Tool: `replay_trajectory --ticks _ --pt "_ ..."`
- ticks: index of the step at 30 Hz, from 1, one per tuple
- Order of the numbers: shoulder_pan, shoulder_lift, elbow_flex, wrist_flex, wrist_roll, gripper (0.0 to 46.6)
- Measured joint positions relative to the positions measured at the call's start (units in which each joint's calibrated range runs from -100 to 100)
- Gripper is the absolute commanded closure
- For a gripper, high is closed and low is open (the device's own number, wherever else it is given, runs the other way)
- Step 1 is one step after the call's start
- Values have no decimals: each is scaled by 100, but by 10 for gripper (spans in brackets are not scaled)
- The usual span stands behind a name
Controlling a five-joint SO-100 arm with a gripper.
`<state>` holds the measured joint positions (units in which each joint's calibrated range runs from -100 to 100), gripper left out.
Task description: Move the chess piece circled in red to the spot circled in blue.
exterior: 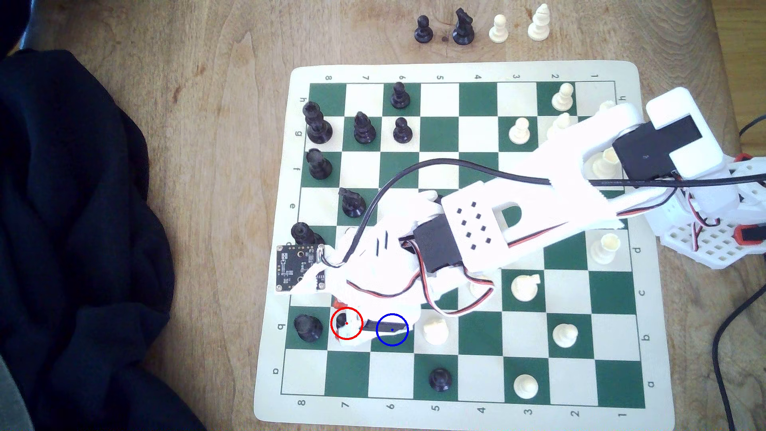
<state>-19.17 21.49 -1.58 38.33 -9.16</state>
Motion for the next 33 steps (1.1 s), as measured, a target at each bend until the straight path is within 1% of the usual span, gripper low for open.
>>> replay_trajectory --ticks 7,9,14,15,16,17,24,30,33 --pt "0 134 0 0 0 365" --pt "0 193 0 0 0 363" --pt "-44 201 0 -56 0 399" --pt "-44 201 0 -64 0 415" --pt "-44 201 0 -64 0 447" --pt "-44 201 0 -64 0 464" --pt "-111 201 -18 -64 0 464" --pt "-118 176 -452 151 0 464" --pt "-118 42 -434 295 0 464"
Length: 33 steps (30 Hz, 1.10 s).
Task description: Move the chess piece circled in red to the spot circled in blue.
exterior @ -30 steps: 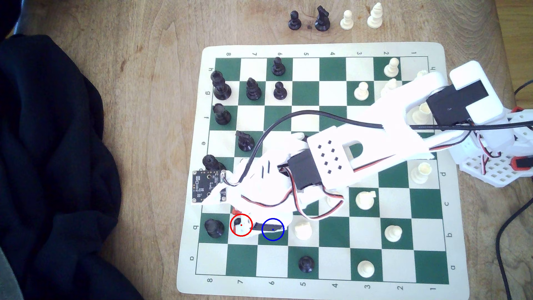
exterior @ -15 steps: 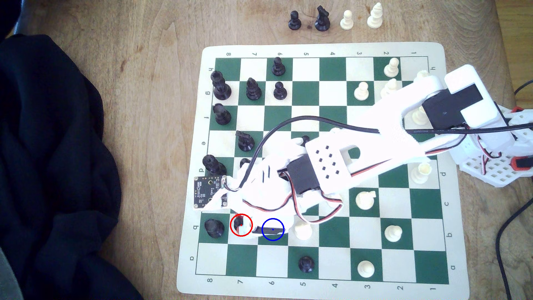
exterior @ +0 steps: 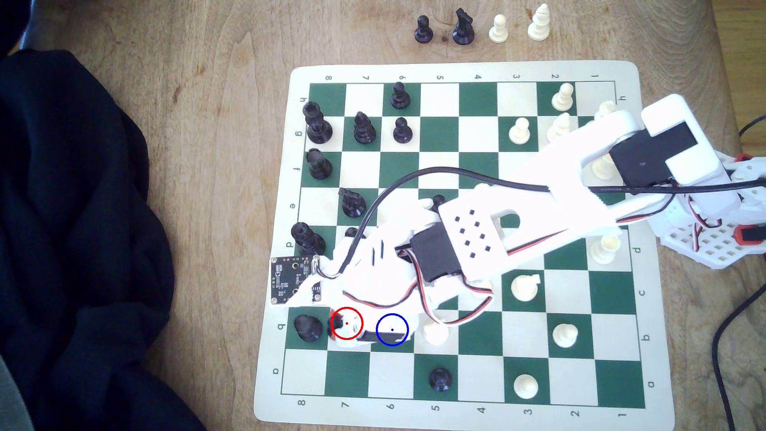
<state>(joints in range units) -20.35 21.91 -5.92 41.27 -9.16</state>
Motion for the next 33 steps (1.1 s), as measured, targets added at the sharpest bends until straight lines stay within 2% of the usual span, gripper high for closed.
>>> replay_trajectory --ticks 6,13,33 --pt "-177 -1131 1229 -127 0 464" --pt "-369 -1533 2296 -398 5 464" --pt "-295 -1299 2395 -622 88 464"
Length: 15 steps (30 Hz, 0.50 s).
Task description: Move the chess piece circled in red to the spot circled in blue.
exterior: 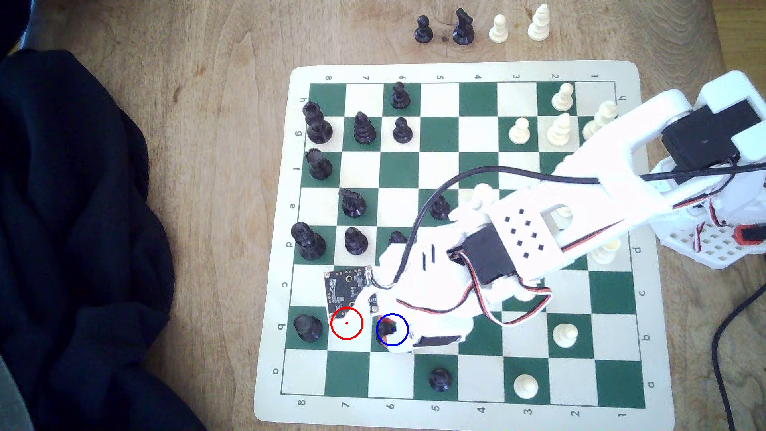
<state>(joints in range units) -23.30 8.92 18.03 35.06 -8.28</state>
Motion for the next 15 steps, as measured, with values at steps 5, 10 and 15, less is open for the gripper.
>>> replay_trajectory --ticks 5,10,15 --pt "44 17 0 0 39 464" --pt "52 134 108 0 103 464" --pt "52 134 108 0 117 361"
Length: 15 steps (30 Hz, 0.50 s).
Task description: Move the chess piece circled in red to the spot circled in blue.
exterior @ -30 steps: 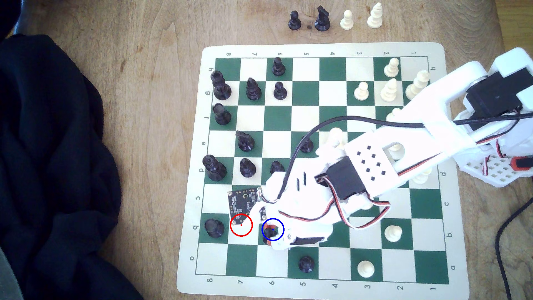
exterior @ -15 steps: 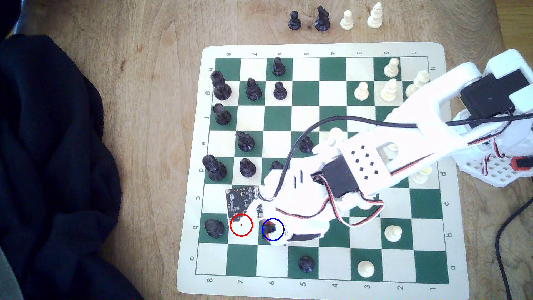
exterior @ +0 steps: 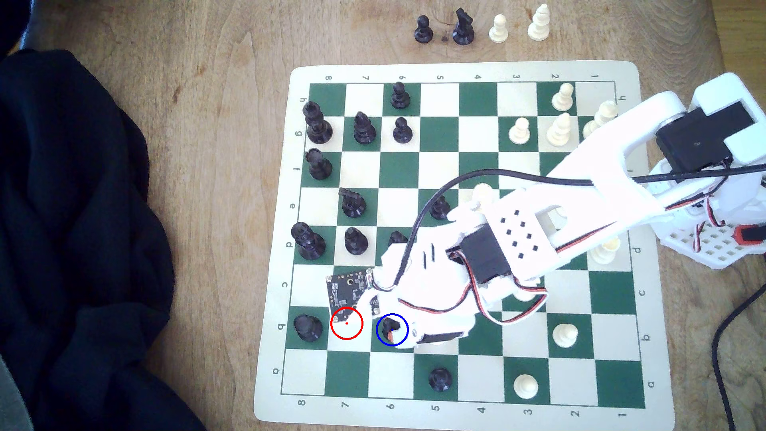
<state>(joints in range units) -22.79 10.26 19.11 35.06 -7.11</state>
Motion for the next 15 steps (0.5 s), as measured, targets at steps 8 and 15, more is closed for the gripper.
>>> replay_trajectory --ticks 8,15 --pt "0 0 0 112 0 299" --pt "15 -528 0 884 24 291"
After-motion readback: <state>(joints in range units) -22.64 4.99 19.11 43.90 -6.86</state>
